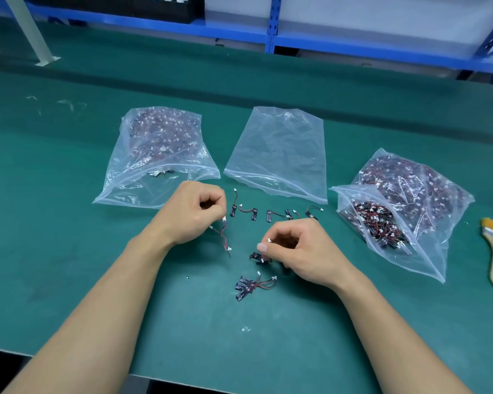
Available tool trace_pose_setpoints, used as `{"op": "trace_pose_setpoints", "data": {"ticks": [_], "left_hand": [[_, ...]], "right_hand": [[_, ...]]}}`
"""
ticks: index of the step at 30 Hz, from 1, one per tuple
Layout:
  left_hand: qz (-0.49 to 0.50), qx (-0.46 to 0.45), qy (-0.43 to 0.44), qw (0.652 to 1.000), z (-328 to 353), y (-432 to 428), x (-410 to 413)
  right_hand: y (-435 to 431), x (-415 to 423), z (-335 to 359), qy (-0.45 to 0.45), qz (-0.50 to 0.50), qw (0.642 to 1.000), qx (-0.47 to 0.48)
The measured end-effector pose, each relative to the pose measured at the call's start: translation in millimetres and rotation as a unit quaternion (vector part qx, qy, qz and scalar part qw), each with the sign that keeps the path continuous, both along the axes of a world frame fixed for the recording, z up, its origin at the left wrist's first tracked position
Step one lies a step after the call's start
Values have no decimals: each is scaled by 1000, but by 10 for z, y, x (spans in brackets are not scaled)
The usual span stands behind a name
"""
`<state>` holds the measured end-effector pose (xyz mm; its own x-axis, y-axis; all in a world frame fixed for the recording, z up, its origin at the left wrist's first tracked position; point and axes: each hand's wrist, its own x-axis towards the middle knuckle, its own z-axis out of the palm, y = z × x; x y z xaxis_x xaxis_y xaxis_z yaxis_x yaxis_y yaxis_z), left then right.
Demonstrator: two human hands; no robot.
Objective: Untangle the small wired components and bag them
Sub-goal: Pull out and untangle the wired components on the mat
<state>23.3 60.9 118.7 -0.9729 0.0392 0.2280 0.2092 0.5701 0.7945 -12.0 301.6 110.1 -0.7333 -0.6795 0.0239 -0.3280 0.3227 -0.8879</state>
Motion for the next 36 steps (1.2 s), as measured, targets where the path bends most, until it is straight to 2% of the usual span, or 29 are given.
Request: {"op": "trace_pose_setpoints", "data": {"ticks": [10,15,20,26,32,36], "left_hand": [[20,30,-34,999,-1,31,-23],[10,71,-24,997,46,85,5],[7,93,-17,995,68,112,20],[20,99,-11,995,60,112,10],[40,123,23,991,66,83,2],[80,151,47,984,62,99,-18]], "right_hand": [[0,19,-8,105,24,993,42],[-67,65,-31,116,-34,992,22],[-137,92,-90,137,-24,989,54],[-89,43,-74,107,-45,993,-6],[-38,3,-32,163,-49,985,41],[6,-25,-9,169,-40,984,48]]}}
